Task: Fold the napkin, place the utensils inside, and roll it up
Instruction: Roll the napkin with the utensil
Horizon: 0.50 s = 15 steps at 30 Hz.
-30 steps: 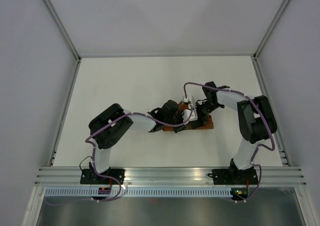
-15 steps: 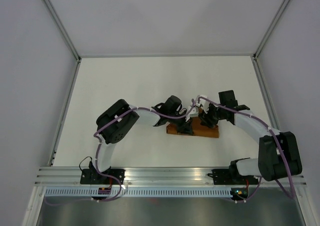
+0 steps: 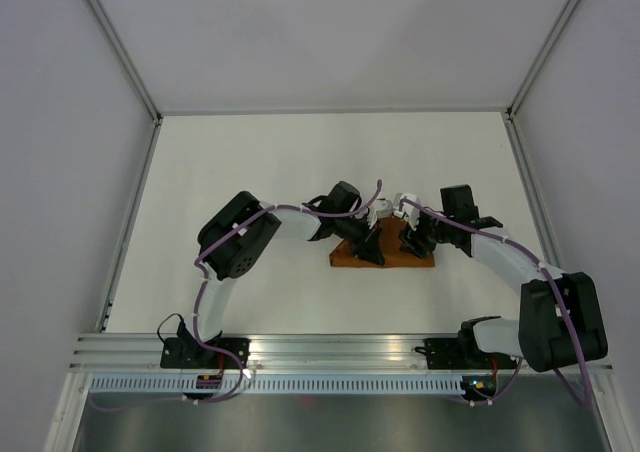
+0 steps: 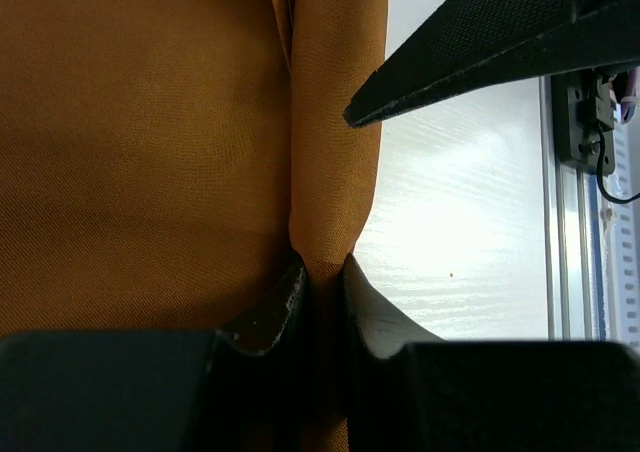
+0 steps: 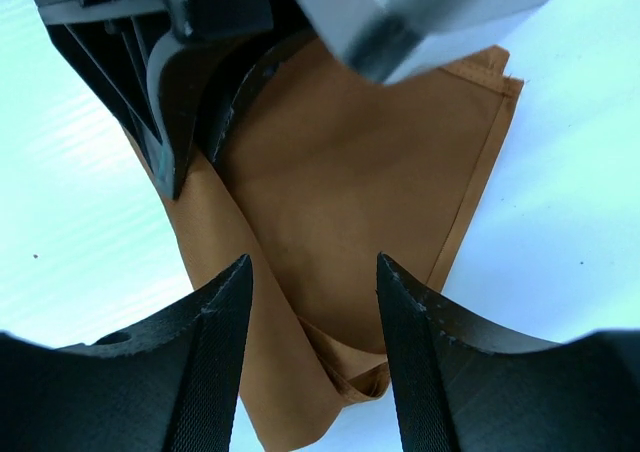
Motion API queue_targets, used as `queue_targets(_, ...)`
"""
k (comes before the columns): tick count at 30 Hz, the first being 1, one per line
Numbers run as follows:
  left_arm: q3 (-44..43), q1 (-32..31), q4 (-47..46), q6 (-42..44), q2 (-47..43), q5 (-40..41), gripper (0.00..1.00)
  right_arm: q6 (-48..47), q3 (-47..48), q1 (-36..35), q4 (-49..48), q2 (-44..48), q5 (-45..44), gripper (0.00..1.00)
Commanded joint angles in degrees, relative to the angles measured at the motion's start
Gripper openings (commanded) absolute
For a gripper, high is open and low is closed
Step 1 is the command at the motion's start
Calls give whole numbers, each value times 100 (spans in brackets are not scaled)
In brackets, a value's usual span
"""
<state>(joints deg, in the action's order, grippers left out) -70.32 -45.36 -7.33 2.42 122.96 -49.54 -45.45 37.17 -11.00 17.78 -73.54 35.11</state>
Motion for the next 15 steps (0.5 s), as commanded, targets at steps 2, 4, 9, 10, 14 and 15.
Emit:
queue_targets(2, 344, 150, 1638, -180, 703, 1069, 2, -402, 142, 46, 276, 76, 408, 58)
queue_targets(4, 266, 186, 1726, -180, 738, 991, 2, -885, 168, 46, 698, 199, 601, 58)
queue_targets(9, 116, 239, 1972, -391, 844, 911, 2, -1440, 98, -129, 1104, 375, 611, 57)
queue_targets(10, 72, 247, 2007, -408, 861, 876, 2, -1501, 63, -217, 1096, 393, 550, 57)
queue_targets(14, -34, 256, 2174, -549, 940, 858, 2, -1239, -419, -1023, 438, 551, -204, 56)
queue_targets(15, -60, 265, 2218, -575, 984, 832, 2, -1168, -499, -1166, 280, 612, -320, 56)
